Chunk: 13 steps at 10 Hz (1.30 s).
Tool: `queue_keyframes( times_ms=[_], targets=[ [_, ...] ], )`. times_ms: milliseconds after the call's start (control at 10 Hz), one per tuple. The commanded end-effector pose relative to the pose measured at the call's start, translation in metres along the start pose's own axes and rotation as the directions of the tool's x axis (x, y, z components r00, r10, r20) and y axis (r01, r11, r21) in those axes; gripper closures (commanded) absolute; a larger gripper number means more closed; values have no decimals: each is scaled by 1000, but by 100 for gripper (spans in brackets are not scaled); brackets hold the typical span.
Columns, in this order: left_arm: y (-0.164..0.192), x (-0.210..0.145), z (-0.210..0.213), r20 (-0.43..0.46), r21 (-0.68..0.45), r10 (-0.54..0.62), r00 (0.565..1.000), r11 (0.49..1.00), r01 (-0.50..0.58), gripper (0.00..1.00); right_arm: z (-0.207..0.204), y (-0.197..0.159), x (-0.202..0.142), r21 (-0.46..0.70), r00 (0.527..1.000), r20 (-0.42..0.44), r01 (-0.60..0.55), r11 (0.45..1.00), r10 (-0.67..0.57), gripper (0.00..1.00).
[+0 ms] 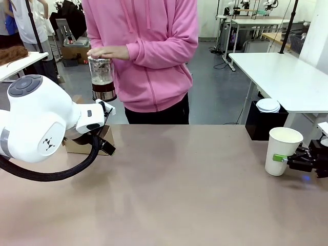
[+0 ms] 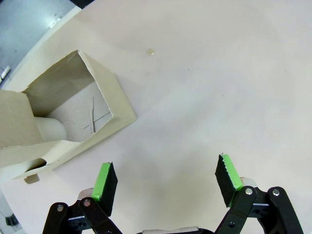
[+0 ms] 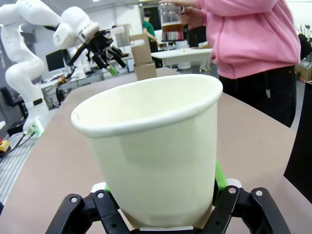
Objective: Pour a drink into a cup and package it in a carrier.
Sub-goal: Pick up the 600 ml Paper Cup and place it in the middle top area of the table.
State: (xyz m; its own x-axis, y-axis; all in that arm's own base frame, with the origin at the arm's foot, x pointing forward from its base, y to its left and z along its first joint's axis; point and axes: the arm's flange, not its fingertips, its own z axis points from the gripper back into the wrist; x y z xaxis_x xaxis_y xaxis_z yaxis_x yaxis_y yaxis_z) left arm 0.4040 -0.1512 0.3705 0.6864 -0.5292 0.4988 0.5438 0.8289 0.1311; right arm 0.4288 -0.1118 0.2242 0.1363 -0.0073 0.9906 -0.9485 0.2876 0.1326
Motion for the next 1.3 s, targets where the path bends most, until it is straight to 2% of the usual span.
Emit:
queue_keyframes(
  times_ms=[0, 100, 300, 600, 800, 1200],
  targets=[
    [0, 0, 0, 1, -1, 0, 1000, 1000, 0, 0, -1, 0, 1, 2, 1000, -2, -2, 1000, 2, 20],
    [0, 0, 0, 1, -1, 0, 1000, 1000, 0, 0, 0, 0, 0, 0, 1000, 0, 0, 1000, 0, 20],
    [0, 0, 0, 1, -1, 0, 1000, 1000, 0, 0, -28, 11, 42, -83, 999, 36, 24, 996, -21, 20],
    [0, 0, 0, 1, -1, 0, 1000, 1000, 0, 0, -103, 2, 91, -117, 994, 82, 78, 990, -69, 20],
    [0, 0, 0, 1, -1, 0, 1000, 1000, 0, 0, -171, -12, 113, -133, 991, 107, 99, 986, -85, 20],
    [0, 0, 0, 1, -1, 0, 1000, 1000, 0, 0, -265, -48, 99, -154, 993, 112, 53, 987, -36, 20]
  ],
)
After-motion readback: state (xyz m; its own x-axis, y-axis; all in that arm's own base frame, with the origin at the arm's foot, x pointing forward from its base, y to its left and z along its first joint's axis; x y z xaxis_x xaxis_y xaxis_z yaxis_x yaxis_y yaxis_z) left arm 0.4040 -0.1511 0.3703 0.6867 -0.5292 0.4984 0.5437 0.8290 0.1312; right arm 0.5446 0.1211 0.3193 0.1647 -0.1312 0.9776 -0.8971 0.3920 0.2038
